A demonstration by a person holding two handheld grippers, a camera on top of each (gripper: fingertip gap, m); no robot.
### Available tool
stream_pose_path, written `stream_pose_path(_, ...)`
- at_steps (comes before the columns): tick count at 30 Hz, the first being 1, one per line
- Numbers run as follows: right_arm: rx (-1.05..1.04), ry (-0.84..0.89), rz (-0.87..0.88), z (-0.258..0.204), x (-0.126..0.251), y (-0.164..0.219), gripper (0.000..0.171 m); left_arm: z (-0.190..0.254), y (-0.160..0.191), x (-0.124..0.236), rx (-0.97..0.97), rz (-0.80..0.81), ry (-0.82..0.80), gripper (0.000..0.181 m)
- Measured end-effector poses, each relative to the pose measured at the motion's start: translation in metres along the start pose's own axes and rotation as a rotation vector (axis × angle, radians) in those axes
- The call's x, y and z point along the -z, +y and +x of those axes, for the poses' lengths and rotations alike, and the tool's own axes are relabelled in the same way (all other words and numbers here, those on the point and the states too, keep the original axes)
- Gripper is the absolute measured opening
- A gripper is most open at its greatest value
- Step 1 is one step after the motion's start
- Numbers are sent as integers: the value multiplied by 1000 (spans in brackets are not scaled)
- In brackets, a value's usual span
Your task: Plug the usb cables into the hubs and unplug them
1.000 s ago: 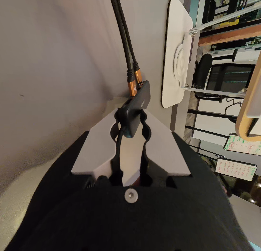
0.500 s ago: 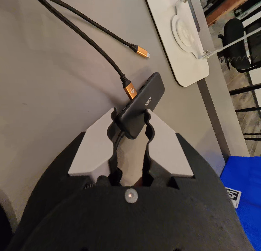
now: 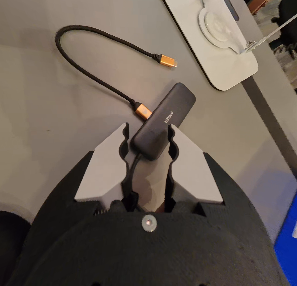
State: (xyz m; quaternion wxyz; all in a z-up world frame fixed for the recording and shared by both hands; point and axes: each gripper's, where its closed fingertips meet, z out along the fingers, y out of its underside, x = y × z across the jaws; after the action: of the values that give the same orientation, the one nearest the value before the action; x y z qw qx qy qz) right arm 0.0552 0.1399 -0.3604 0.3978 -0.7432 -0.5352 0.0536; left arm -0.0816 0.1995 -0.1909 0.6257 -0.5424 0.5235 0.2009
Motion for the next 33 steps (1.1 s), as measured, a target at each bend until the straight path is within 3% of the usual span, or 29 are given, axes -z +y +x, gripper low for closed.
stream_pose_path(5,-69,-38,18,-1,4,-2,48,0,-1,0,3,-1,3,28)
stream_pose_path(10,-24,-1,76,8,25,-28,38,-13,-11,5,93,17,11,32)
stream_pose_path(13,-22,-6,143,17,39,-63,35,-36,-12,10,72,-16,-4,34)
stream_pose_path(16,-67,-35,292,26,59,-124,28,-71,1,28,-3,-111,-32,35)
stream_pose_path(19,-61,-64,417,26,76,-177,23,-103,41,69,21,-257,-30,34)
stream_pose_path(23,-58,-102,492,16,74,-211,23,-109,132,134,135,-521,28,37)
stream_pose_path(27,-67,-154,485,-6,51,-211,24,-60,209,176,327,-750,168,39)
stream_pose_path(33,-86,-212,447,-30,32,-189,24,26,254,184,595,-888,370,35)
